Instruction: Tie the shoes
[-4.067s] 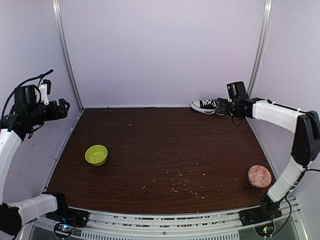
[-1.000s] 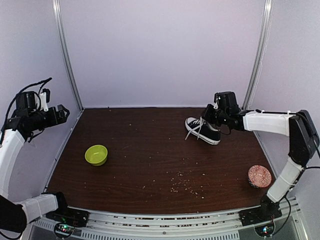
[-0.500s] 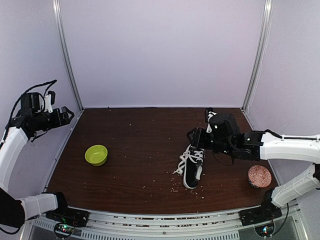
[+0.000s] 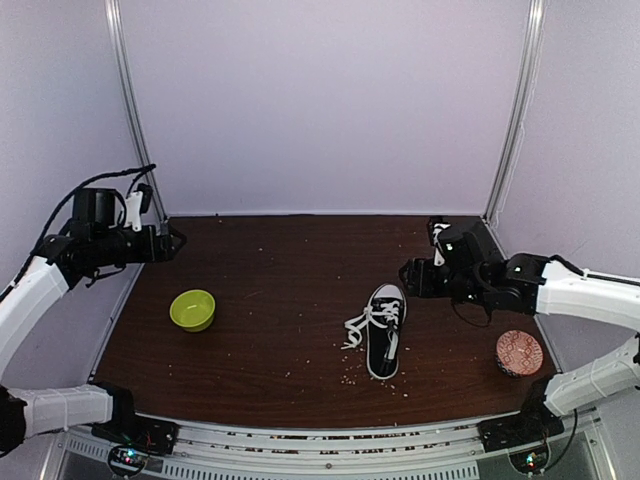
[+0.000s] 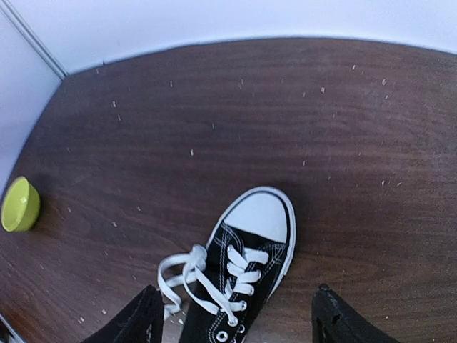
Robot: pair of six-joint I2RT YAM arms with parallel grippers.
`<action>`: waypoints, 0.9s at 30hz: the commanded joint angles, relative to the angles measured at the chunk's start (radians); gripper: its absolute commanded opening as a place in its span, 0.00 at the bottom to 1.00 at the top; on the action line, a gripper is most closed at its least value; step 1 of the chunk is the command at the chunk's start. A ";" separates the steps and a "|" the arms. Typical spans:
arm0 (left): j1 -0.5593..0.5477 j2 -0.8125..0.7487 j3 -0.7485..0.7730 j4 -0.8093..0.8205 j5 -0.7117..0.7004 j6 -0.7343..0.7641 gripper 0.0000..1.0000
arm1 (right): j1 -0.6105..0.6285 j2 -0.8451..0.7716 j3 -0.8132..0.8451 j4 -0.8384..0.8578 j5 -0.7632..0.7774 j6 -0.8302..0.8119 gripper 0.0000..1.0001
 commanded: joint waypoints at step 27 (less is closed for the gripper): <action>-0.751 0.881 0.280 0.630 0.075 -0.553 0.61 | -0.003 0.540 0.295 -0.224 -0.154 -0.311 0.36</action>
